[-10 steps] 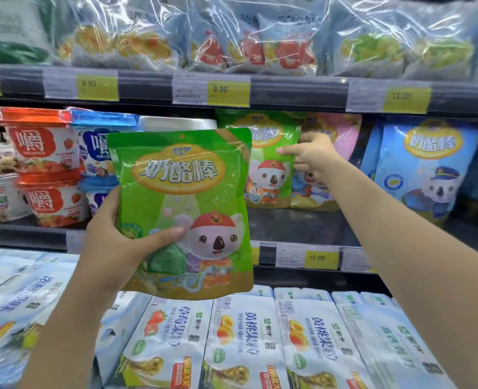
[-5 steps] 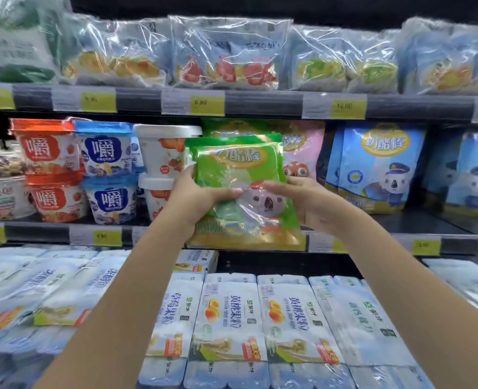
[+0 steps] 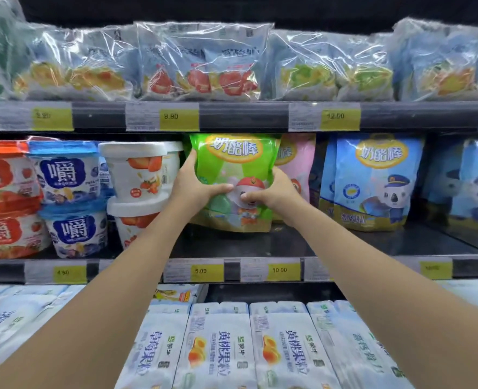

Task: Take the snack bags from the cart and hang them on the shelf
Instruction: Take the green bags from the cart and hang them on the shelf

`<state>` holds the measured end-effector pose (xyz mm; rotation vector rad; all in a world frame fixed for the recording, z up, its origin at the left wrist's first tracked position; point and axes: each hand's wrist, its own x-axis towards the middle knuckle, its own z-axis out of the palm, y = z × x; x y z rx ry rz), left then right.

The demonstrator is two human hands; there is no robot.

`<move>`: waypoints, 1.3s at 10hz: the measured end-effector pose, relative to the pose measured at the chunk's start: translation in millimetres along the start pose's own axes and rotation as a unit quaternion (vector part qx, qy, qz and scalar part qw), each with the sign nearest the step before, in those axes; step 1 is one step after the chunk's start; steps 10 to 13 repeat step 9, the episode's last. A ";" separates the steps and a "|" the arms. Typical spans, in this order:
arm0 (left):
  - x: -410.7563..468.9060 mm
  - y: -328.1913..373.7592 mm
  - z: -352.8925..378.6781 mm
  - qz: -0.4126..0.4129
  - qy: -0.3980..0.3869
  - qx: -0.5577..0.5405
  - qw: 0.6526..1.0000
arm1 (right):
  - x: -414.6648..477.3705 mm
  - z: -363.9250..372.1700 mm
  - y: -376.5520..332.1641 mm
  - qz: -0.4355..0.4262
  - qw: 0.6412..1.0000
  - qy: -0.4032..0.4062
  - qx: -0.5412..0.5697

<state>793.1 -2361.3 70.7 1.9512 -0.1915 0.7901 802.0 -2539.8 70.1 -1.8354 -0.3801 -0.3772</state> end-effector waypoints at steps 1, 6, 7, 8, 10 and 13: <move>1.3 -13.4 7.3 0.023 0.024 -0.007 0.999 | 8.2 9.7 10.7 -0.021 0.999 0.039 -0.025; -19.4 -18.7 21.9 -0.111 0.074 0.001 0.991 | 2.6 13.3 15.3 0.004 0.994 0.039 -0.099; -32.9 0.2 22.3 -0.162 0.070 0.044 0.983 | -16.8 6.1 4.8 0.041 0.991 0.030 -0.124; -51.2 18.5 23.5 -0.186 0.051 0.127 0.973 | -40.4 -5.6 -1.4 0.055 0.983 0.030 -0.170; -69.5 41.1 19.9 -0.195 0.030 0.188 0.962 | -68.7 -20.6 -14.1 0.064 0.969 0.031 -0.238; -69.5 41.1 19.9 -0.195 0.030 0.188 0.962 | -68.7 -20.6 -14.1 0.064 0.969 0.031 -0.238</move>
